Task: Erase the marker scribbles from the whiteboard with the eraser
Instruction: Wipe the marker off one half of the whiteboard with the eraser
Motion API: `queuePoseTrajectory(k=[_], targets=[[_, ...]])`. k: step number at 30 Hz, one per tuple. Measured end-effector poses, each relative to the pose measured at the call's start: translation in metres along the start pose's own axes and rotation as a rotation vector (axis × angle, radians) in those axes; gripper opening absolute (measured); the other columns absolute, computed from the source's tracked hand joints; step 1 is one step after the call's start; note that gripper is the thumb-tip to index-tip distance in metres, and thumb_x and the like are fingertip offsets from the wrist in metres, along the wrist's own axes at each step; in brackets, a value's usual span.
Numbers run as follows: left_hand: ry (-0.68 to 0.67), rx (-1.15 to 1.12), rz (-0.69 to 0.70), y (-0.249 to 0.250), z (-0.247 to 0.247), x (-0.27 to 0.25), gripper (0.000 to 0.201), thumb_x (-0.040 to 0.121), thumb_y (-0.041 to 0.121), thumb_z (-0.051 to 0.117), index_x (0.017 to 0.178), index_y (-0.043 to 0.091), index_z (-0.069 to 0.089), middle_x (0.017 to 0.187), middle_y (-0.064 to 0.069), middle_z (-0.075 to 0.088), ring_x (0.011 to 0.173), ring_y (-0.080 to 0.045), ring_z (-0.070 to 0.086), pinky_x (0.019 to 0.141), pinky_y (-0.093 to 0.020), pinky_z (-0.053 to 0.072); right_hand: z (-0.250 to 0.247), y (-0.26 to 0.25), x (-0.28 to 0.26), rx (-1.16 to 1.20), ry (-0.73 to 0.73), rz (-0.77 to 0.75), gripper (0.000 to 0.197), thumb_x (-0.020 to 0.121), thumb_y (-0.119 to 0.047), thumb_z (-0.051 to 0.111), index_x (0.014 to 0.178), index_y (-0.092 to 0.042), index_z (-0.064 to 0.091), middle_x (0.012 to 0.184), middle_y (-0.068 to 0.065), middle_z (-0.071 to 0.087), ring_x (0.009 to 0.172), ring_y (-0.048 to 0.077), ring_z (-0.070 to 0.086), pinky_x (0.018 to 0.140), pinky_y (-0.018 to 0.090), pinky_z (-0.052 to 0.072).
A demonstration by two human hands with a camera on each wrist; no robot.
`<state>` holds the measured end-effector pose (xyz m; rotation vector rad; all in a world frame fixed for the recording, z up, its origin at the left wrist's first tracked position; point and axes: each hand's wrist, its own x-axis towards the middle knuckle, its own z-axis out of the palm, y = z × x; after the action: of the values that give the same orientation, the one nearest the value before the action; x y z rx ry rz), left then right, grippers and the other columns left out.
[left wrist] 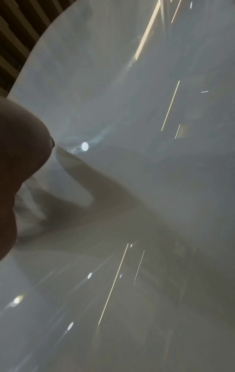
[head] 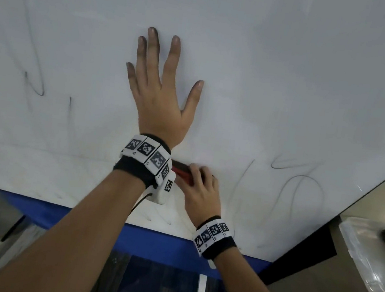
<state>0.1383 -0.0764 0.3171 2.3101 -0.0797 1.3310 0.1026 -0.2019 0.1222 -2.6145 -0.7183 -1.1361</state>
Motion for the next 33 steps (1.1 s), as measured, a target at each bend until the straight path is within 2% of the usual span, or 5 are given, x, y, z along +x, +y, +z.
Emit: queuePoseTrajectory(k=[4, 14, 22, 29, 33], targets=[[0.002, 0.033, 0.018, -0.002, -0.001, 0.000, 0.070, 0.103, 0.056, 0.044, 0.159, 0.018, 0.028, 0.167, -0.018, 0.017, 0.157, -0.035, 0.013, 0.125, -0.057, 0.015, -0.027, 0.022, 0.007, -0.016, -0.042, -0.031, 0.063, 0.075, 0.000, 0.075, 0.125, -0.036, 0.064, 0.128, 0.010, 0.045, 0.111, 0.034, 0.047, 0.081, 0.044, 0.047], [0.006, -0.013, -0.056, 0.012, 0.006, -0.007, 0.072, 0.103, 0.056, 0.043, 0.161, 0.018, 0.022, 0.168, -0.017, 0.012, 0.157, -0.035, 0.008, 0.126, -0.058, 0.009, -0.137, 0.138, 0.032, 0.095, 0.773, 0.818, 0.053, 0.096, -0.025, 0.065, 0.143, -0.028, 0.043, 0.139, 0.023, 0.043, 0.116, 0.031, 0.043, 0.101, 0.045, 0.042], [-0.013, 0.047, -0.067, 0.012, 0.010, -0.014, 0.066, 0.106, 0.053, 0.037, 0.161, 0.019, 0.022, 0.168, -0.018, 0.012, 0.157, -0.035, 0.010, 0.126, -0.055, 0.013, -0.055, 0.064, -0.020, -0.107, 0.105, 0.139, 0.062, 0.078, -0.002, 0.080, 0.126, -0.032, 0.053, 0.129, 0.013, 0.043, 0.110, 0.038, 0.048, 0.084, 0.047, 0.049], [-0.031, -0.006, -0.107, 0.018, 0.008, -0.021, 0.066, 0.105, 0.050, 0.039, 0.161, 0.020, 0.020, 0.169, -0.016, 0.009, 0.157, -0.034, 0.008, 0.125, -0.057, 0.015, -0.122, 0.125, 0.018, 0.118, 0.749, 0.872, 0.054, 0.094, -0.018, 0.067, 0.143, -0.014, 0.048, 0.135, 0.025, 0.045, 0.116, 0.038, 0.045, 0.100, 0.034, 0.033], [-0.128, -0.005, -0.158, 0.032, 0.000, -0.028, 0.079, 0.097, 0.054, 0.053, 0.161, 0.020, 0.020, 0.169, -0.016, 0.005, 0.157, -0.034, 0.006, 0.123, -0.057, 0.021, -0.087, 0.076, 0.018, 0.042, 0.513, 0.629, 0.051, 0.090, -0.011, 0.070, 0.136, -0.020, 0.049, 0.135, 0.025, 0.044, 0.115, 0.042, 0.047, 0.102, 0.046, 0.038]])
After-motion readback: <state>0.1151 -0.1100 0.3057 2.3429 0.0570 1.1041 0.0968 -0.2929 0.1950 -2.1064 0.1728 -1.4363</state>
